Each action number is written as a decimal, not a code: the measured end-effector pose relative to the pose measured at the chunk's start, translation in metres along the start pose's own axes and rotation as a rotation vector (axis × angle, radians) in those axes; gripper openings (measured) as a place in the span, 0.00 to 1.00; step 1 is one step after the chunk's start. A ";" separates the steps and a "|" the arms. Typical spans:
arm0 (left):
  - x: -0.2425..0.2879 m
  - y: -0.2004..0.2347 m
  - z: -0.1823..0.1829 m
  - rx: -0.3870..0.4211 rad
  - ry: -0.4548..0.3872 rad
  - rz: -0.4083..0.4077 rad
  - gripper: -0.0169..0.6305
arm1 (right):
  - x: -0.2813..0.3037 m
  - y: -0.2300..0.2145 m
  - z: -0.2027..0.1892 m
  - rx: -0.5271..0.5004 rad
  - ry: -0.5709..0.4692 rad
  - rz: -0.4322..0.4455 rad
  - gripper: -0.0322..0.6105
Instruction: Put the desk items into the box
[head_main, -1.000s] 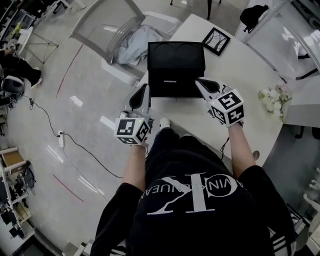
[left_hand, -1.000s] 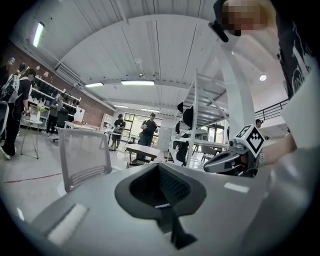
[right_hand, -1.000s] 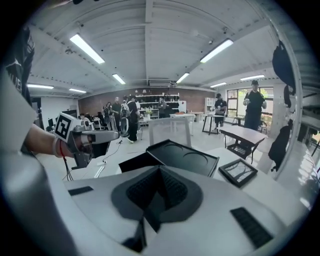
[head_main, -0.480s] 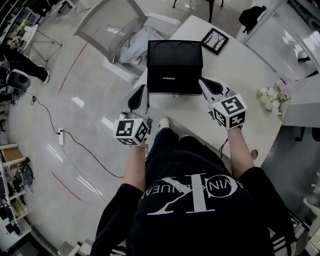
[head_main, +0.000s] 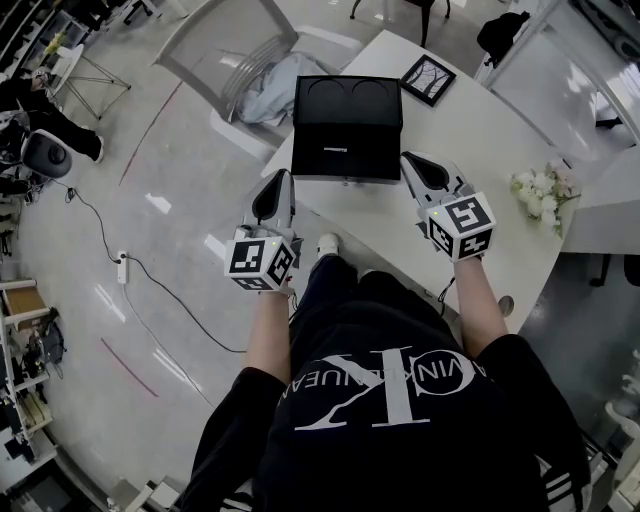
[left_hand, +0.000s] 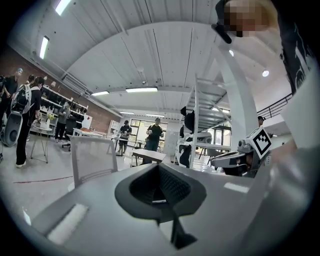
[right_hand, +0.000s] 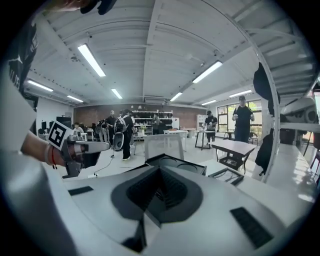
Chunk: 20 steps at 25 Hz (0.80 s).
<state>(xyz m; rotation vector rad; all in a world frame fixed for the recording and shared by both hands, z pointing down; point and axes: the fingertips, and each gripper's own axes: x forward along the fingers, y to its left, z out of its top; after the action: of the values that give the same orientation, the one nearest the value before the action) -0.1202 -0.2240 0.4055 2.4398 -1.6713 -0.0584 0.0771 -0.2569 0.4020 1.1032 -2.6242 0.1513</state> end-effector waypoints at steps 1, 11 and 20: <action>-0.002 -0.001 0.000 0.001 -0.002 0.002 0.04 | -0.002 0.000 0.000 0.001 -0.003 -0.002 0.07; -0.019 -0.015 -0.001 0.012 -0.020 0.023 0.04 | -0.019 0.003 -0.001 -0.002 -0.046 -0.015 0.07; -0.032 -0.021 0.000 0.016 -0.024 0.042 0.04 | -0.027 0.009 0.005 -0.011 -0.082 -0.014 0.07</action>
<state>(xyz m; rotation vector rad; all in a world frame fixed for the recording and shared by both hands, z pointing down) -0.1123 -0.1869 0.3992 2.4237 -1.7388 -0.0694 0.0878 -0.2335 0.3897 1.1475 -2.6847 0.0898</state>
